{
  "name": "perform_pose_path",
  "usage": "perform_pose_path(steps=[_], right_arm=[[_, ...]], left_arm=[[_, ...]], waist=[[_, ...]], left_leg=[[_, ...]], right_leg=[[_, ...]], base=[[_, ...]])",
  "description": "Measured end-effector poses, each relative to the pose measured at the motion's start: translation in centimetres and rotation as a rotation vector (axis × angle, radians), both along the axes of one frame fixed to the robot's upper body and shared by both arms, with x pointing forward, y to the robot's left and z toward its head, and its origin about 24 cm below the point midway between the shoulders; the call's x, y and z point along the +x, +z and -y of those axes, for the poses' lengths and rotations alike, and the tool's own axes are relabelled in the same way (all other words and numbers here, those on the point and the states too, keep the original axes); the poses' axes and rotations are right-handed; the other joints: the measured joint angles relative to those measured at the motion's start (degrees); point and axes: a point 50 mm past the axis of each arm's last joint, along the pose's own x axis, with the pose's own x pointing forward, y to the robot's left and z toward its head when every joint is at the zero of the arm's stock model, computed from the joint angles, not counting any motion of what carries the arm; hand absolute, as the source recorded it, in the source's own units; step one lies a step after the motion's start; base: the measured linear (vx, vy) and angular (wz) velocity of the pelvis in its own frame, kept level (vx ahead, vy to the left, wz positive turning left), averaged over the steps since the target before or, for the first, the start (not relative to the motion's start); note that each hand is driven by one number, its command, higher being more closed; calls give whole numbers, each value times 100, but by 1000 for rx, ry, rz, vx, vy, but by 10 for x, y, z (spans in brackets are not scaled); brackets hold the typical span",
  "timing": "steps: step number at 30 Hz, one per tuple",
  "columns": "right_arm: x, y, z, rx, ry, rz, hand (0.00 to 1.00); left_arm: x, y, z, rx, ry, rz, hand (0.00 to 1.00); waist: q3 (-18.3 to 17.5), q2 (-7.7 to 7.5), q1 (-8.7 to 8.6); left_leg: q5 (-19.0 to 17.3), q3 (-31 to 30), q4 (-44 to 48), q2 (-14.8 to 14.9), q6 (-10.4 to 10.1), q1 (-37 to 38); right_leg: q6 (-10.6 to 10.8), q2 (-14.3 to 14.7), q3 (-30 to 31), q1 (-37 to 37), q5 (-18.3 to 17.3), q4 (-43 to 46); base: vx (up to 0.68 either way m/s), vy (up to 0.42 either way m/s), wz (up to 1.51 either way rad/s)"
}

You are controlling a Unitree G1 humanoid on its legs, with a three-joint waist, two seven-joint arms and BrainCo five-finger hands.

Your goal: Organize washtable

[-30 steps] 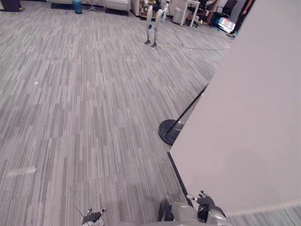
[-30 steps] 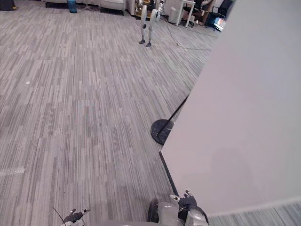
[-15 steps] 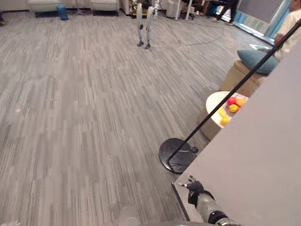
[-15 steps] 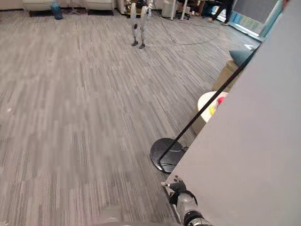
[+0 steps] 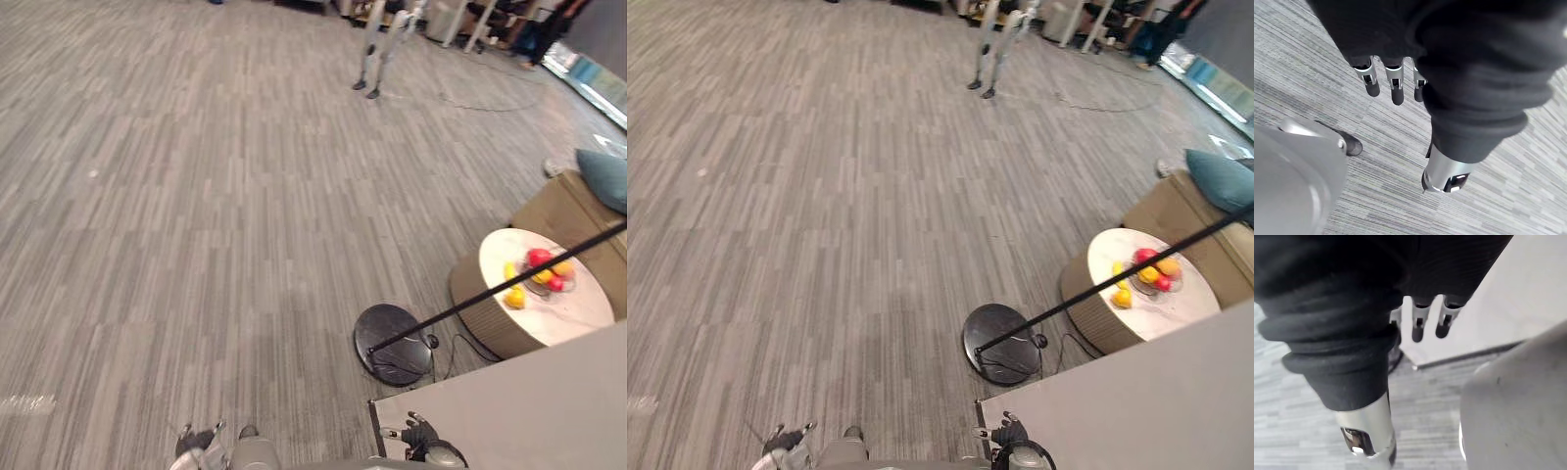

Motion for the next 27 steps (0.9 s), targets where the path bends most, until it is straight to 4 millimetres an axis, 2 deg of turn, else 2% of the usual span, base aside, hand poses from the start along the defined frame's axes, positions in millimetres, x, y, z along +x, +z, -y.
perform_pose_path(steps=[2,3,4,5,7,8,9,10,12,13,14,16,19,21,27], right_arm=[[4,1,2,-7,-6,13,0],[5,2,4,-10,-15,17,0],[10,4,5,-12,-21,38,0],[25,10,11,-28,-20,88,0],[37,15,13,-43,22,121,0],[37,15,10,-40,45,123,0],[37,15,1,-28,93,130,0],[38,15,-6,-15,113,137,0],[35,13,-13,8,145,123,0],[30,11,-15,13,157,107,0],[29,10,-16,15,169,102,0],[26,9,-16,10,226,80,0],[21,6,-14,14,263,50,0],[17,4,-13,15,260,34,0],[3,-1,-3,59,162,-22,0]], left_arm=[[-6,-4,5,-10,-35,-35,0],[-10,-6,6,-13,-43,-54,0],[-19,-9,13,-38,-34,-78,0],[-18,-10,17,-49,-39,-78,0],[-23,-12,22,-67,-55,-90,0],[-26,-13,20,-60,-62,-103,0],[-36,-14,14,-46,-69,-129,0],[-49,-15,9,-42,-67,-161,0],[-71,-16,6,-51,-22,-207,0],[-89,-18,6,-63,11,-259,0],[-96,-19,8,-70,29,-277,0],[-119,-20,14,-98,98,-322,0],[-139,-22,26,-149,136,-377,0],[-142,-22,27,-164,130,-384,0],[-134,-21,16,-154,55,-361,0]], waist=[[22,-13,-41],[20,-11,-36],[65,64,-37],[202,247,-2],[282,423,0],[261,468,-8],[245,471,-17],[267,368,-9],[225,146,67],[180,179,118],[142,141,151],[116,186,201],[98,208,190],[13,221,191],[-21,176,174]], left_leg=[[311,-94,-712,-346,43,383],[317,-30,-943,-357,70,564],[312,223,-1076,-364,70,700],[315,428,-890,-345,76,619],[327,529,-820,-398,99,615],[321,528,-822,-407,108,630],[318,514,-825,-417,115,630],[318,453,-843,-458,114,616],[334,328,-883,-522,106,618],[440,259,-1157,-526,120,724],[526,196,-1291,-507,117,793],[759,114,-1536,-392,53,851],[906,85,-1617,-358,35,938],[997,28,-1622,-366,53,981],[1033,-85,-1631,-561,76,1199]], right_leg=[[222,-416,44,-41,328,84],[223,-468,62,-38,327,111],[222,-565,123,-82,329,212],[190,-602,201,-153,307,399],[143,-593,394,-251,247,612],[137,-584,453,-238,199,620],[120,-523,534,-236,-58,723],[138,-387,490,-173,-263,777],[76,-313,323,30,-539,344],[-9,-253,302,33,-534,193],[-33,-217,300,33,-519,180],[-30,-87,267,41,-517,125],[-22,-33,310,135,-512,59],[-10,-28,315,248,-504,-52],[6,-105,251,636,-422,-224]], base=[[-34,-21,57],[-35,-40,24],[-78,-12,-15],[-114,26,-34],[-198,42,-38],[-174,22,-17],[-102,-47,11],[-85,-90,19],[-70,-143,20],[-51,-109,19],[-11,-88,22],[9,-116,15],[19,-49,-2],[68,-5,1],[88,6,14]])
